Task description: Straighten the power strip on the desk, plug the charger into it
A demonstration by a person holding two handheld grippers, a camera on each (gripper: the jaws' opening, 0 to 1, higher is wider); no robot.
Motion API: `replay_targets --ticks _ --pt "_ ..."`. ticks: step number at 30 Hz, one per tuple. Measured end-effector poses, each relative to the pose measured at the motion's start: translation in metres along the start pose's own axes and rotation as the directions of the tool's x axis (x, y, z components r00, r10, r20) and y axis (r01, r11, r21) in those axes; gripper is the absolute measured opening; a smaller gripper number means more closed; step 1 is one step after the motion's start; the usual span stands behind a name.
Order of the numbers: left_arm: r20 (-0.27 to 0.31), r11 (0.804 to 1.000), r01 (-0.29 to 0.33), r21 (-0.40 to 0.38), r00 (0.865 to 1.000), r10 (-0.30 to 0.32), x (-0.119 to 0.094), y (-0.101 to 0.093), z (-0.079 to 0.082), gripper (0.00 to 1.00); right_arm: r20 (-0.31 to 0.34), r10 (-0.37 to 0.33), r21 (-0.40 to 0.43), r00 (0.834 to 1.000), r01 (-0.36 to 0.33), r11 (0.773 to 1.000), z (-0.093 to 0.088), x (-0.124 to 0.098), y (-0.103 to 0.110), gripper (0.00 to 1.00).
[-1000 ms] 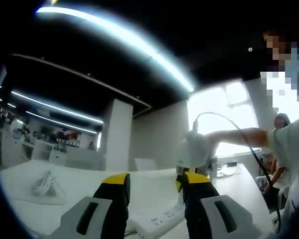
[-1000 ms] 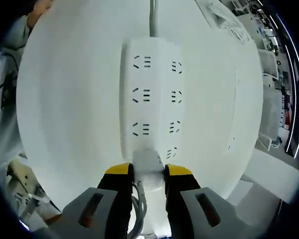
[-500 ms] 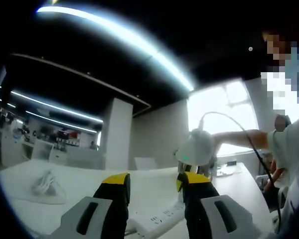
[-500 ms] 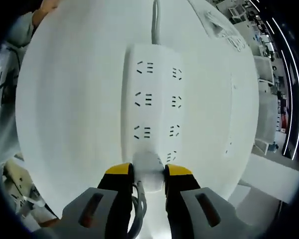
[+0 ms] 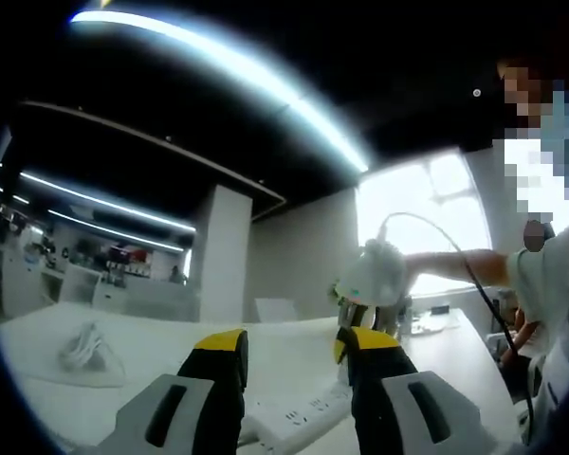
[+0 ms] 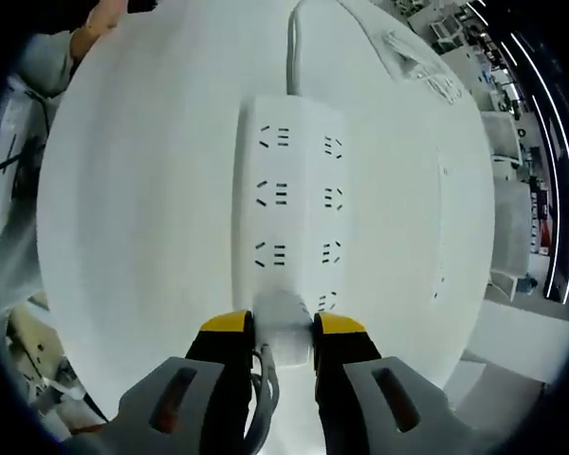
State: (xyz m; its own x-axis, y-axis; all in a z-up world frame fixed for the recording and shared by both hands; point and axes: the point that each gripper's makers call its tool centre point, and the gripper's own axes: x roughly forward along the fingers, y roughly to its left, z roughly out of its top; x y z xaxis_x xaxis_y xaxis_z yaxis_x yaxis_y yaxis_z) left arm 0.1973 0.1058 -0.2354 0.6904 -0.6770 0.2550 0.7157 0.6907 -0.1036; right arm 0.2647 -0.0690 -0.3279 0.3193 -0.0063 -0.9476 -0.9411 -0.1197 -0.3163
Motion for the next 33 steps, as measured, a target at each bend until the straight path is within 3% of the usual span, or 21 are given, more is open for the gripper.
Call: replay_targets --ticks 10,18,29,33 --pt "-0.008 1.0 0.004 0.003 1.0 -0.004 0.0008 -0.0026 -0.0042 0.43 0.012 0.036 0.011 0.999 -0.036 0.999 0.0007 0.0019 -0.0011 0.22" --pt "-0.008 1.0 0.012 -0.003 1.0 -0.012 0.0008 -0.0048 -0.0043 0.43 -0.028 -0.013 -0.016 1.0 0.012 1.0 0.0023 0.0023 0.0027 0.22" --pt "-0.007 1.0 0.013 -0.008 1.0 -0.013 0.0017 -0.0049 -0.0038 0.43 0.06 0.052 0.018 0.997 -0.053 0.998 0.0008 0.0017 -0.0006 0.22" --pt "-0.007 1.0 0.012 -0.009 1.0 -0.012 0.0022 -0.0046 -0.0036 0.43 0.039 0.052 0.007 0.998 -0.052 0.999 0.0021 0.0028 0.0013 0.22"
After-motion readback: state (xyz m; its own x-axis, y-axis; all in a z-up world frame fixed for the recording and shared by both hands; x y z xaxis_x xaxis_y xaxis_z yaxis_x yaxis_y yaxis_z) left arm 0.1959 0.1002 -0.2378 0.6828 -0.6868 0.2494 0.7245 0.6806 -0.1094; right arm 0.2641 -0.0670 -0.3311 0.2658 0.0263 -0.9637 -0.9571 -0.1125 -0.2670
